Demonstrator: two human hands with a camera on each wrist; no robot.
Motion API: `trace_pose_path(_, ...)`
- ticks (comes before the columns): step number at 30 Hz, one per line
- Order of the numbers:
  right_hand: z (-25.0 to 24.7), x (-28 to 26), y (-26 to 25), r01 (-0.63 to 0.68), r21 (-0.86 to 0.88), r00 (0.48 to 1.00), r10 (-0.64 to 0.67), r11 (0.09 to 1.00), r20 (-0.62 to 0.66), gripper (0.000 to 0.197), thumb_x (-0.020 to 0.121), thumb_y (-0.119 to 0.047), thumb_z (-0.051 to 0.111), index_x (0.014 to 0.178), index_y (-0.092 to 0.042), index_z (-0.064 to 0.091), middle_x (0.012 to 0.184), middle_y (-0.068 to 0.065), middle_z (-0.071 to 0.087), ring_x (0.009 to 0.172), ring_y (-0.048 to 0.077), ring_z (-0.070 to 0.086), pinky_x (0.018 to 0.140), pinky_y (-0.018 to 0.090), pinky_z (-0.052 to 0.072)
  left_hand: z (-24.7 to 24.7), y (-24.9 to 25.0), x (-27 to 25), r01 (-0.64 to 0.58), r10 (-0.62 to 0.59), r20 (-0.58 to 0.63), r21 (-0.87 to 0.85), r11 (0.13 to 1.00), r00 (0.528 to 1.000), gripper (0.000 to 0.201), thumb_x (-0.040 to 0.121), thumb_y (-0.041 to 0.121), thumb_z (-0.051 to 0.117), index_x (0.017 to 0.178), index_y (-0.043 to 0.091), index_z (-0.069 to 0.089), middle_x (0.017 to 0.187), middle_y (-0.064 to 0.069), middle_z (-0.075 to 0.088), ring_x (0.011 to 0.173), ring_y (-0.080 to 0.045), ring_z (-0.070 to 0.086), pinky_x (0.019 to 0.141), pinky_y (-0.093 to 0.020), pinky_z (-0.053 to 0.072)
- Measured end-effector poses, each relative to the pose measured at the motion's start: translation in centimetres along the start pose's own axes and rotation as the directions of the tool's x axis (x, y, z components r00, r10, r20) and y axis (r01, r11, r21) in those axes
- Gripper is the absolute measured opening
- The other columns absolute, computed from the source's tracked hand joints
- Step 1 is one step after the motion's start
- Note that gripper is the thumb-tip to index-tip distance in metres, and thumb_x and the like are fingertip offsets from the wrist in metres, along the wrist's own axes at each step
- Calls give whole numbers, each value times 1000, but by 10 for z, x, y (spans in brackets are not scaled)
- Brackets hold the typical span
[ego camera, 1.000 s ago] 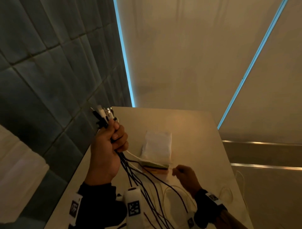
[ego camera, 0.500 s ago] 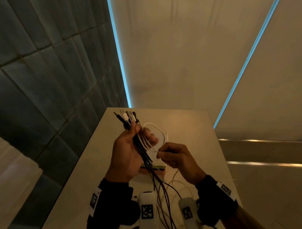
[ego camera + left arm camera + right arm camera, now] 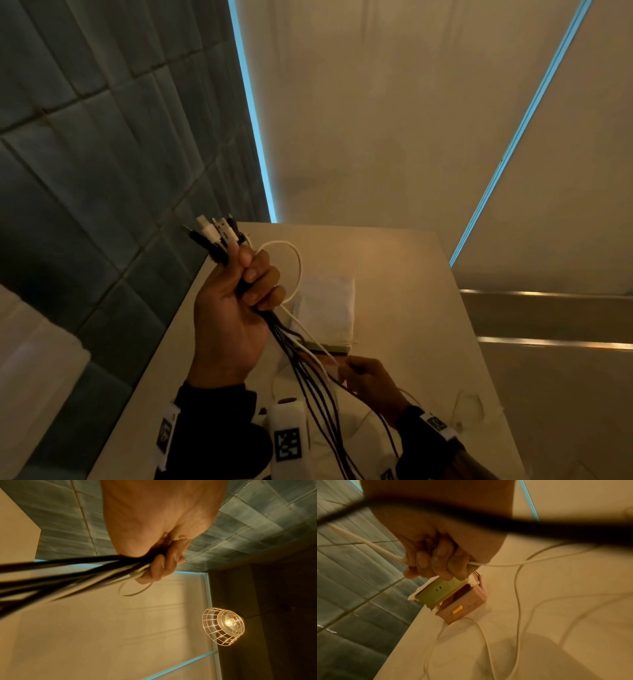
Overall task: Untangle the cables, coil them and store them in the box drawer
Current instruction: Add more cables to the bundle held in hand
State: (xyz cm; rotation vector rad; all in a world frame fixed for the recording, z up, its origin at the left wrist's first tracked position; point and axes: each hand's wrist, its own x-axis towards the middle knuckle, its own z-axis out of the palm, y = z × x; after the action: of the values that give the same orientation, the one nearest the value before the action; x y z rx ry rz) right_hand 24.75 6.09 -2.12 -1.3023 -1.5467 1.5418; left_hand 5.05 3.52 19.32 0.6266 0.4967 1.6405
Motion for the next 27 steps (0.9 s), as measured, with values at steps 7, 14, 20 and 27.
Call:
trace_pose_path(7,5,4,17,-141,-148,989,133,979,-64,31,86,-8,60,58,-19,64,47,-9,53,44,-2,46,54,18,38,-15,17,1,-71,89,-126,142,987,988,33,103,27,31,75,18,45,57,10,34,42,-1,26,42,-16,26)
trace_pose_path(14,7,7,-144,327,209,944,-310,922,-109,15,90,-8,63,81,4,60,57,-6,50,51,7,41,47,16,34,-24,-8,10,90,25,-357,301,949,934,30,102,26,36,75,18,45,59,4,48,45,-7,39,41,-18,32)
trace_pose_path(20,24,-21,-189,436,308,865,-489,845,115,12,86,10,59,81,-1,64,65,-9,61,56,0,51,56,13,40,-11,-15,9,156,-73,-343,218,963,936,30,102,27,38,79,13,52,69,-9,65,62,-19,57,64,-33,46)
trace_pose_path(27,12,-13,-125,136,337,980,-176,932,91,10,85,4,61,75,0,63,51,-8,54,44,2,42,45,14,32,-11,-6,9,124,-119,-143,22,992,983,31,101,29,33,75,19,45,65,2,45,51,-9,40,55,-24,36)
